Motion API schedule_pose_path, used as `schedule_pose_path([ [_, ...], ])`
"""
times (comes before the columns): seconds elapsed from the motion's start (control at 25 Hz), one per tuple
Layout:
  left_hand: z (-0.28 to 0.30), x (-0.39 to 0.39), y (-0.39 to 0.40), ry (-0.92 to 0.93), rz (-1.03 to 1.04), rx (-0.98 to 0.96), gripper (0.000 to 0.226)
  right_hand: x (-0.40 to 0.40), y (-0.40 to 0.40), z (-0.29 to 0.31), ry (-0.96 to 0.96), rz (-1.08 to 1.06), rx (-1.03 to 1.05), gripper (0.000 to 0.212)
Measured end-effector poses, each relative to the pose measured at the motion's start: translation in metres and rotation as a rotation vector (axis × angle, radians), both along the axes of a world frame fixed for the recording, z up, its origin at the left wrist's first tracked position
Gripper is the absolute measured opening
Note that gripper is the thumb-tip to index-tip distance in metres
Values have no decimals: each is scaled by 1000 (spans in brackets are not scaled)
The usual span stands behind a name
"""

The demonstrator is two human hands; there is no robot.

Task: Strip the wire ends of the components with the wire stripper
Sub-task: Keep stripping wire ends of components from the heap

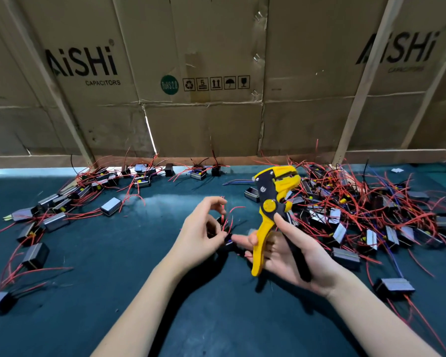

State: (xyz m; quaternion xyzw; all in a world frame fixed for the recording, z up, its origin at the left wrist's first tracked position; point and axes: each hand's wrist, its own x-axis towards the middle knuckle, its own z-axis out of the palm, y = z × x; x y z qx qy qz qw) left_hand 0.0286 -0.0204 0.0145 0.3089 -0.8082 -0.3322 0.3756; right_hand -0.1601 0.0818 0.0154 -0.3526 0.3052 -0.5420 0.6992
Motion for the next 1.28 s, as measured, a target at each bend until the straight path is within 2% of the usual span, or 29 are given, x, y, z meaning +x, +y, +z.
schedule_pose_path([
  [0.08,-2,2,-4,-15,42,6,53,-9,-5,1,133,-202,22,39],
  [0.16,-5,3,-9,-24,133,20,47,-18,-10,1,294,-418,59,48],
  [0.28,-6,6,-15,15,273,33,31,-26,-12,-1,314,-574,79,55],
  [0.4,-6,3,-12,-29,255,28,11,-30,-7,1,405,-548,49,71],
  [0.48,-4,3,-8,-51,216,15,16,-36,-3,4,474,-493,11,69],
  [0.56,3,9,-8,-67,144,2,23,-41,1,7,445,-409,-37,59],
  [0.6,6,13,-9,-122,84,-1,28,-43,3,10,418,-373,-60,55],
  [0.72,11,26,-13,-495,-22,-89,39,-45,7,16,364,-324,-110,48],
  [0.8,13,29,-15,-504,2,-73,30,-47,9,19,358,-325,-125,48],
  [0.88,14,35,-21,-464,200,-61,19,-47,10,21,366,-339,-140,48],
  [0.96,14,51,-31,-493,523,-66,14,-47,11,23,384,-359,-156,49],
  [1.08,11,77,-44,-527,885,-41,19,-48,12,25,399,-376,-163,51],
  [1.16,9,81,-47,-527,984,-143,30,-48,11,25,393,-376,-157,52],
  [1.28,10,62,-43,-367,843,-403,33,-48,11,24,390,-368,-159,50],
])
